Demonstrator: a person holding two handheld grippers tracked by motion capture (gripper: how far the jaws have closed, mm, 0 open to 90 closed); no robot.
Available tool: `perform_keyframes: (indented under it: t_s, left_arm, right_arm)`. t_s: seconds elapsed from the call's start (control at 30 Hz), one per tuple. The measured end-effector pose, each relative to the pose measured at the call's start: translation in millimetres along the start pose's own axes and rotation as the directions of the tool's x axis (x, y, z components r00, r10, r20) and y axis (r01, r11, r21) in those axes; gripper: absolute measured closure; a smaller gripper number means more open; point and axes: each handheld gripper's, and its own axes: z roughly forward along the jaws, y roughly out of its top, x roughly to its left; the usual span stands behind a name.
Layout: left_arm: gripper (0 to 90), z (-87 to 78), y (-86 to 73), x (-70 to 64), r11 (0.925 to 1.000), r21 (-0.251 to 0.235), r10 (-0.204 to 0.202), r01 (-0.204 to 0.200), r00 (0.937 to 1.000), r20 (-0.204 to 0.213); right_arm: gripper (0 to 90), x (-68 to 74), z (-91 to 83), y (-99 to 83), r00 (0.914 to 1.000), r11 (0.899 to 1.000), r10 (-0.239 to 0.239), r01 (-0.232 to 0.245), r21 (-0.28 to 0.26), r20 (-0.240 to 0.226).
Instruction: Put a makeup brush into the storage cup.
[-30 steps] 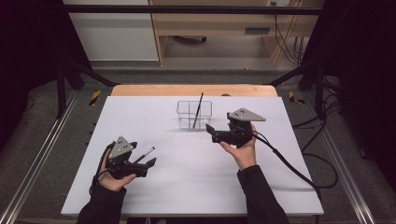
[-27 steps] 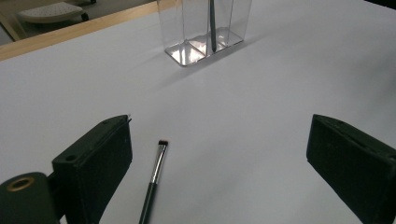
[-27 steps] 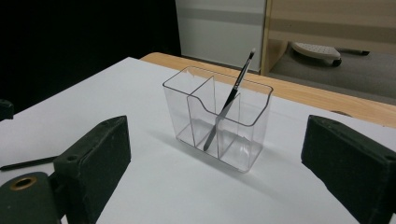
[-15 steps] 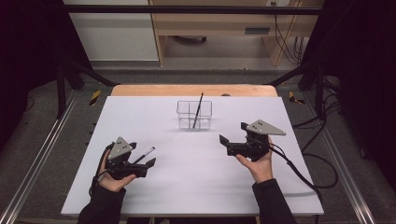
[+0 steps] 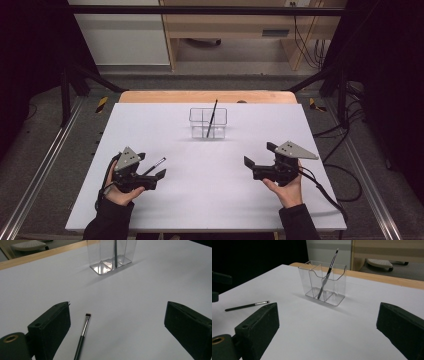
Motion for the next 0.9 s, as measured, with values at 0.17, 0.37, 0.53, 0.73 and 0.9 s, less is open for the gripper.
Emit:
perform_keyframes:
  t_s: [0.17,0.37,0.53,0.73,0.9]
  left_arm:
    - [5.8,-0.4,-1.2,0.2,1.0000,0.002,-0.001,0.001,1.0000,0.001]
    - [5.8,-2.8,-1.4,2.0,0.9999,-0.007,-0.010,0.010,0.9999,-0.002]
    - [5.7,-3.3,-1.2,3.4,0.9999,-0.005,-0.010,0.010,0.9999,-0.003]
    - [5.6,-3.8,0.3,6.5,0.9999,0.004,-0.010,0.010,0.9999,-0.003]
    - [5.6,-6.8,2.7,11.7,0.9999,0.011,-0.011,0.011,0.9999,-0.007]
  right_arm:
    - [5.0,-3.5,-7.1,-9.7,0.9999,1.000,0.015,-0.015,0.005,0.008]
    - [4.7,-9.4,-12.8,-17.4,0.9992,1.000,0.027,-0.027,0.012,0.028]
    - [4.6,-11.7,-16.6,-20.4,0.9988,0.999,0.036,-0.037,0.014,0.033]
    - [4.9,-12.3,-22.7,-19.5,0.9985,0.999,0.043,-0.043,-0.003,0.033]
    - [4.6,-11.2,-22.3,-20.4,0.9987,0.999,0.042,-0.042,0.004,0.030]
